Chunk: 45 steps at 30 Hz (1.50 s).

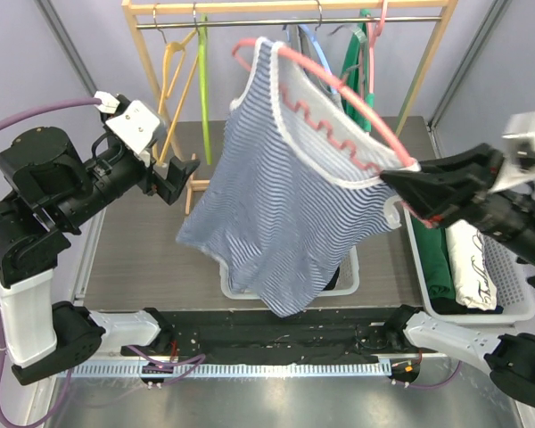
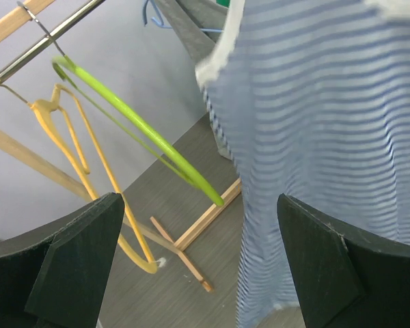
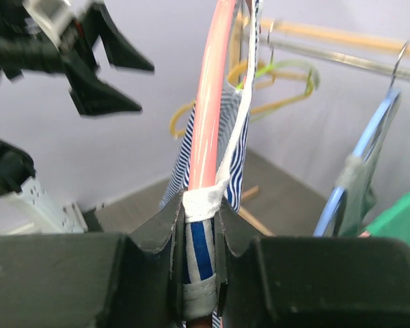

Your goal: Remove the tank top from the hanger

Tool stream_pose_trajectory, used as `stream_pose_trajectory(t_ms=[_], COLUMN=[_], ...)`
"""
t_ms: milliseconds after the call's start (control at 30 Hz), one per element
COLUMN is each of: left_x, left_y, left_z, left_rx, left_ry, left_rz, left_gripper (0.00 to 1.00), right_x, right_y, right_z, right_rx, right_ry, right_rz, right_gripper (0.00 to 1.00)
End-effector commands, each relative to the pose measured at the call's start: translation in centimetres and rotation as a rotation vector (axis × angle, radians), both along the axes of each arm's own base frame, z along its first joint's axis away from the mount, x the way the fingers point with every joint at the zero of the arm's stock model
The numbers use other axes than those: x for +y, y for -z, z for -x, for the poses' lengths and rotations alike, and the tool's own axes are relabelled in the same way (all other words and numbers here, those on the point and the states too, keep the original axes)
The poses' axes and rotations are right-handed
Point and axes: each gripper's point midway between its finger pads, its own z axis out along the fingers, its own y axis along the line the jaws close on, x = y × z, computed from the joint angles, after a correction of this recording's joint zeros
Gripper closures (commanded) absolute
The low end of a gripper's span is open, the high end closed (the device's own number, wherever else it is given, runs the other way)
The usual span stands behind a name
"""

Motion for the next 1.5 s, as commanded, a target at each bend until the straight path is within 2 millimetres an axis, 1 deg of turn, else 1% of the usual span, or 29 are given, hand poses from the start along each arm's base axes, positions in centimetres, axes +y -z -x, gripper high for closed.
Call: stream_pose_trajectory(t_ms=[0,67,167,300,333,433,633,667,700,900,1000,1067,1133,1167,1200,1267,1300,1333,1367,1400,1433,1467], left_x=[-0.2,-0.1,0.0,0.0,0.0,0.1,0.2,0.2,-0.2,-0.4,-0.4,-0.3,-0.4,-0.4,-0.8,-1.4,-2.0,-2.8,-3.3,-3.9,-4.4,-4.7], left_y=[-1.3,-1.5,-1.4,-1.4,-1.5,-1.7,-1.8,-1.8,-1.8,-2.2,-2.8,-3.1,-3.4,-3.5,-3.8,-3.6,-2.8,-2.3,-1.6,0.2,1.0,1.8], left_z=[0.5,0.7,0.7,0.8,0.8,0.9,1.0,1.0,1.3,1.6,2.0,2.3,2.8,3.0,3.8,4.6,5.0,6.2,6.9,7.0,8.1,8.4], left_rx=[-0.021,-0.027,-0.022,-0.021,-0.022,-0.023,-0.022,-0.022,-0.019,-0.029,-0.041,-0.051,-0.059,-0.063,-0.07,-0.077,-0.075,-0.065,-0.052,-0.005,-0.004,0.011], left_ry=[0.021,0.023,0.022,0.025,0.027,0.027,0.025,0.023,0.052,0.075,0.09,0.096,0.119,0.13,0.175,0.237,0.283,0.37,0.422,0.459,0.538,0.571], left_rz=[0.054,0.059,0.059,0.063,0.067,0.073,0.082,0.082,0.084,0.091,0.101,0.106,0.112,0.112,0.112,0.101,0.066,0.046,0.025,-0.015,-0.042,-0.064], left_gripper=[0.01,0.0,0.0,0.0,0.0,0.0,0.0,0.0,0.0,0.0,0.0,0.0,0.0,0.0,0.0,0.0,0.0,0.0,0.0,0.0,0.0,0.0], right_x=[-3.4,-3.6,-3.4,-2.1,-1.4,-0.6,0.2,0.6,0.7,1.3,1.7,2.1,2.3,2.8,3.0,3.5,3.7,3.8,4.0,4.1,4.1,4.2], right_y=[-8.8,-9.0,-8.6,-7.1,-6.4,-5.3,-3.6,-3.2,-3.0,-1.5,-0.1,1.3,2.3,3.3,3.9,5.0,5.4,5.6,5.8,5.9,5.9,5.9], right_z=[2.5,2.5,2.5,2.5,2.6,2.8,3.4,3.4,3.5,4.2,4.1,3.9,4.1,3.8,3.8,3.8,3.8,3.8,3.8,3.7,3.9,4.0], right_rx=[-0.255,-0.259,-0.252,-0.21,-0.194,-0.173,-0.14,-0.128,-0.124,-0.113,-0.085,-0.05,-0.022,0.003,0.015,0.045,0.054,0.059,0.065,0.066,0.061,0.06], right_ry=[0.053,0.062,0.056,-0.004,-0.035,-0.078,-0.138,-0.157,-0.166,-0.225,-0.244,-0.261,-0.28,-0.291,-0.304,-0.331,-0.341,-0.348,-0.356,-0.362,-0.368,-0.382], right_rz=[-0.214,-0.214,-0.199,-0.139,-0.11,-0.073,-0.016,-0.004,0.004,0.064,0.1,0.131,0.153,0.17,0.18,0.202,0.21,0.213,0.217,0.22,0.217,0.219], right_gripper=[0.99,0.99,0.99,0.99,0.99,0.99,0.99,0.99,0.99,0.99,0.99,0.99,0.99,0.99,0.99,0.99,0.99,0.99,0.99,0.99,0.99,0.99])
